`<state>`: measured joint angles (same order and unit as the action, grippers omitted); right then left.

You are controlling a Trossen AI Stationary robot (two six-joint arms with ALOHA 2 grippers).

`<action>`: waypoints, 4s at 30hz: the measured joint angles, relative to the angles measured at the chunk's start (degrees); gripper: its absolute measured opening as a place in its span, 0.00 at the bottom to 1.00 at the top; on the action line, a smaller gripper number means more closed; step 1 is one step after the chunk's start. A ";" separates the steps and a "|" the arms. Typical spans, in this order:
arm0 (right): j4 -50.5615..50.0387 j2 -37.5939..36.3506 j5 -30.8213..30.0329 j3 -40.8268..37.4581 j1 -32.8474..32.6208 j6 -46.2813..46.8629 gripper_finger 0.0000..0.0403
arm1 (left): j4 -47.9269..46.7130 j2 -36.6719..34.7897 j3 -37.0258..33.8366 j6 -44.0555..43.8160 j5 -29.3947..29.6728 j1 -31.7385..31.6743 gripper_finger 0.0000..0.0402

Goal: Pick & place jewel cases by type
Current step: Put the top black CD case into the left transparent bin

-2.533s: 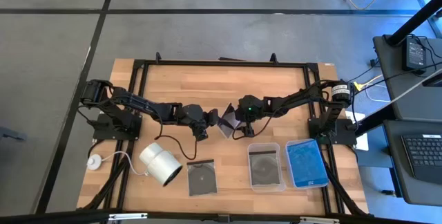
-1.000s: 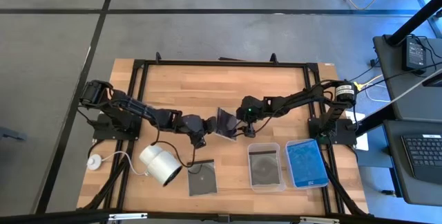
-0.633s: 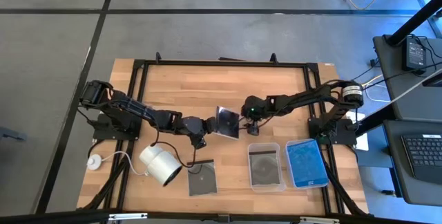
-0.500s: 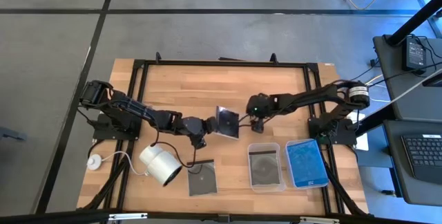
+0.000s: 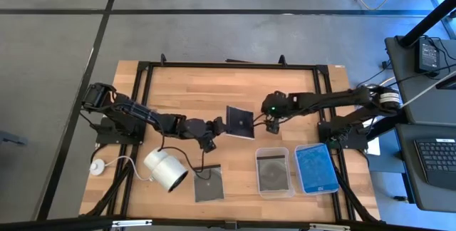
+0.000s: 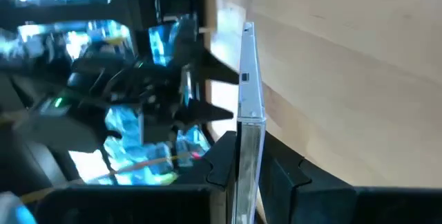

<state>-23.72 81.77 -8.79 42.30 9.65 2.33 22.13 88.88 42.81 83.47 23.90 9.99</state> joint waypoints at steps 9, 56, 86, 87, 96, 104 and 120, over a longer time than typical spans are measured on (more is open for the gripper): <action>-4.42 -14.54 2.34 0.11 -0.04 -1.04 0.80 | 1.89 0.02 -0.02 8.35 -3.53 2.93 0.09; 43.88 -0.56 50.98 0.26 2.03 36.35 0.75 | 13.30 0.04 -0.04 19.00 -25.53 4.60 0.12; 46.07 -0.60 49.70 0.26 -0.22 34.89 0.45 | 13.38 0.04 -0.02 17.39 -27.15 2.20 0.11; 46.07 -0.60 49.52 0.26 -0.22 34.91 0.45 | 13.46 0.04 -0.02 17.28 -27.30 2.20 0.11; 46.21 -0.60 49.32 0.26 -0.22 34.91 0.32 | 13.53 0.04 -0.02 16.34 -27.53 2.22 0.12; 46.00 -0.60 50.09 0.24 -0.17 36.02 0.20 | 13.55 0.02 0.02 16.53 -27.46 2.26 0.10; 46.31 -0.60 51.00 0.24 -0.15 33.61 0.11 | 12.87 0.02 -0.04 14.18 -26.60 2.29 0.17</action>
<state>22.59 81.17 42.22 42.54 9.50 35.94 35.00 88.90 42.76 97.66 -2.70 12.27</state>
